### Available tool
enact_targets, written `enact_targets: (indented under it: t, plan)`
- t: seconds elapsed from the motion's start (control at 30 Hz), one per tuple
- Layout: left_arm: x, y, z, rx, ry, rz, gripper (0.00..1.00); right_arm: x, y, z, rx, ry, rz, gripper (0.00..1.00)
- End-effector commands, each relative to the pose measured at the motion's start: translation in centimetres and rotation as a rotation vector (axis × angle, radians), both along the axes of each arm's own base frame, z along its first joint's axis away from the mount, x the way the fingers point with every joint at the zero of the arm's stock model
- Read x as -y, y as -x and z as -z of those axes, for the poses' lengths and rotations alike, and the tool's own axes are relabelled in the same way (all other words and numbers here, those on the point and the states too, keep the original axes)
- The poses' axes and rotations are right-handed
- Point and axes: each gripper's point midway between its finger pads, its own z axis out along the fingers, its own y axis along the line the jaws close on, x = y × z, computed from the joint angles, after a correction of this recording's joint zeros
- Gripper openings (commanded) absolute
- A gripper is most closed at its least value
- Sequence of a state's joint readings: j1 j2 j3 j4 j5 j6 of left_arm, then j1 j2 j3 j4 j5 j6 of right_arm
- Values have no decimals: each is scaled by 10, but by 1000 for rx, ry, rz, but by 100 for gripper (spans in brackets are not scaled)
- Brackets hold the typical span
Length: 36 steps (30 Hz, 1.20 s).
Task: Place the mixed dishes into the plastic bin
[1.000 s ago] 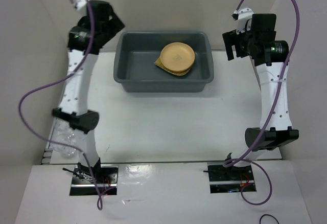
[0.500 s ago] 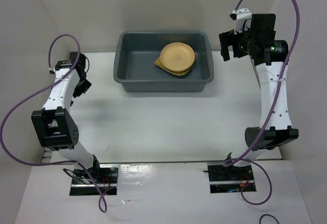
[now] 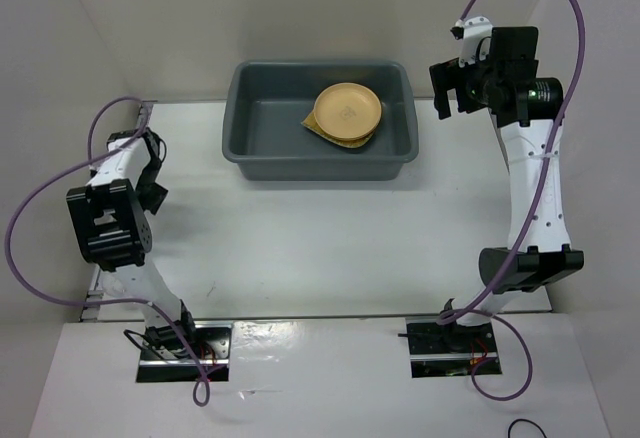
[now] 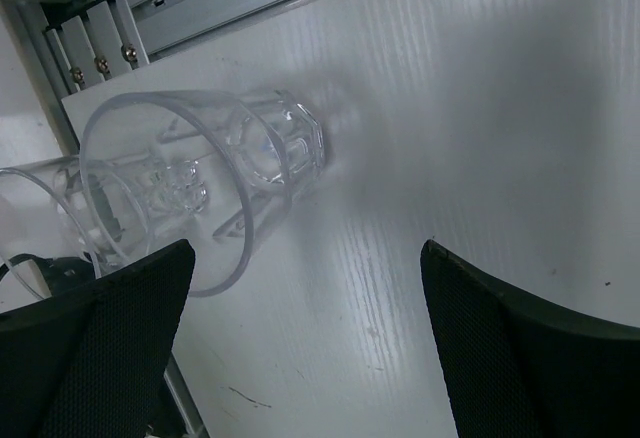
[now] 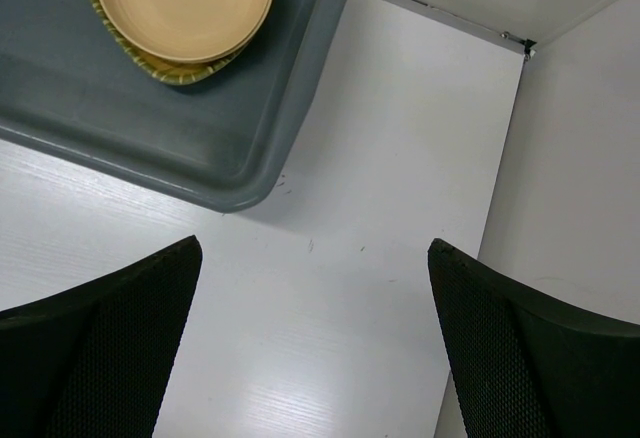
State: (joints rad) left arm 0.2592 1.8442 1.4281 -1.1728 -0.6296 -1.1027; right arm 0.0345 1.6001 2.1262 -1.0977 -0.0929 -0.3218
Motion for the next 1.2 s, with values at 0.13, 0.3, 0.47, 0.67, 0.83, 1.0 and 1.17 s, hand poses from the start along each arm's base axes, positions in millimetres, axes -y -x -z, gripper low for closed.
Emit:
enact_targets:
  t: [0.13,0.3,0.47,0.67,0.83,1.0,1.17]
  plan:
    - [-12,13,17,-14,29,-18,100,6,-4,3,-5,13,28,98]
    - [-18,9,27,-26,86,42,60,6,-4,3,-5,13,28,98]
    - [-31,-34,-9,43,105,103,0,6,-4,3,-5,13,28,98]
    - [-20,-126,-140,337,18,313,0,6,-4,6,-14,13,28,98]
    - [80,-212,-268,875,130,715,0,6,-1,5,-13,13,28,98]
    - [212,-253,-298,1023,261,1125,0,9,-1,3,-3,22,43,98]
    - [294,-258,-198,762,421,1248,0,12,8,-2,12,35,48,98]
